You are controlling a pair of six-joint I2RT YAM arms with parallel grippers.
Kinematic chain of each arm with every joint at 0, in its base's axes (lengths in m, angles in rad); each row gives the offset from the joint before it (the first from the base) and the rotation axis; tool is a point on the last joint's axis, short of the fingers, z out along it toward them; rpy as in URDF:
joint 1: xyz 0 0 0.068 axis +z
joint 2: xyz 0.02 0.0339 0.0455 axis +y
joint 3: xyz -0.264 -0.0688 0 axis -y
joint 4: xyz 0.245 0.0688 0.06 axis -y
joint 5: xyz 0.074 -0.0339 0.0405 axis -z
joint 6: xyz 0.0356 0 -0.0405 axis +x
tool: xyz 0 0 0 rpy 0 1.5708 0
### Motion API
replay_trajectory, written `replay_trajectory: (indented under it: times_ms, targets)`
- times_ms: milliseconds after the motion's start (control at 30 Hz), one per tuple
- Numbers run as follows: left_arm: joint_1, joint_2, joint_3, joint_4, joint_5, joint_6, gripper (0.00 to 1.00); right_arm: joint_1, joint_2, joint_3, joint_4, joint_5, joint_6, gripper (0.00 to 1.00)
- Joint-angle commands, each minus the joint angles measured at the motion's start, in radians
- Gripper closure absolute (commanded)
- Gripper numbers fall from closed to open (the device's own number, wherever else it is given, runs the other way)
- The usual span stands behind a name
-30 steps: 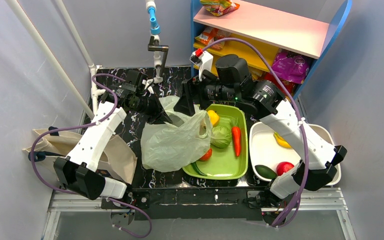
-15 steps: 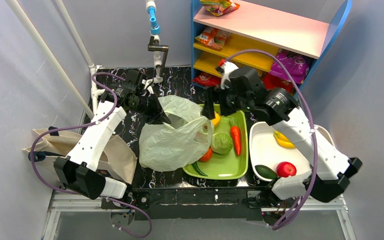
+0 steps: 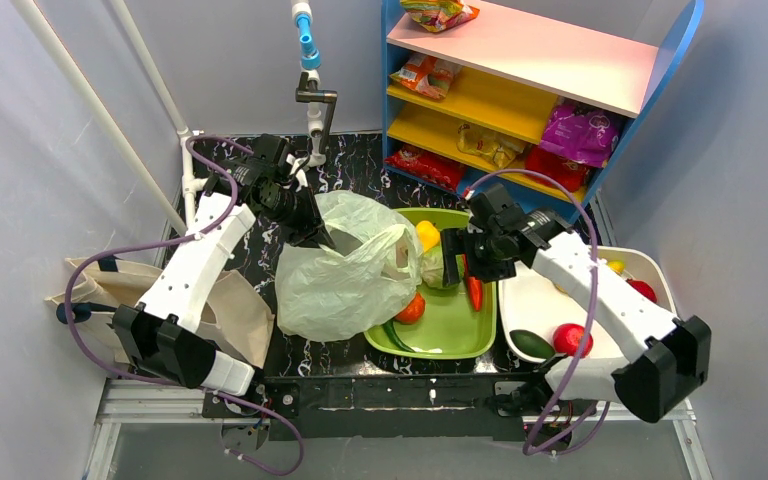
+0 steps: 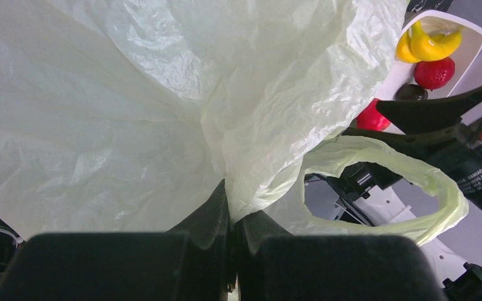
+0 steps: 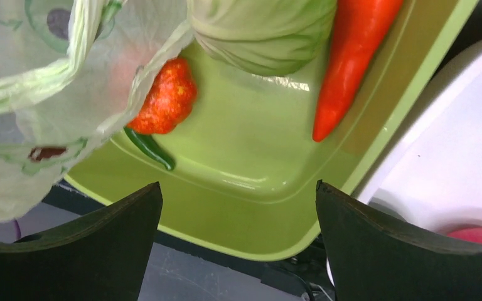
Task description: Place the food into the grocery bag and tie it
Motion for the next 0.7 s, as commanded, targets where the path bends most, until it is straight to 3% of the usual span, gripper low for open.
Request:
replay_trajectory:
  times_ms: [0,200,633,667]
  targets:
    - [0.004,-0.004,0.046,-0.039,-0.017,0.016,1.00,-0.011,0.059,-0.017,0.115,-0.010,0.060,0.02]
    - [0.005,-0.011,0.036,-0.037,-0.014,0.013,1.00,-0.029,0.154,-0.025,0.238,0.019,0.067,0.02]
    - [0.005,-0.062,0.006,-0.029,-0.015,0.018,1.00,-0.077,0.380,-0.002,0.322,-0.018,0.040,0.02]
    - [0.005,-0.065,0.004,-0.029,-0.016,0.021,1.00,-0.077,0.381,-0.005,0.327,-0.032,0.038,0.10]
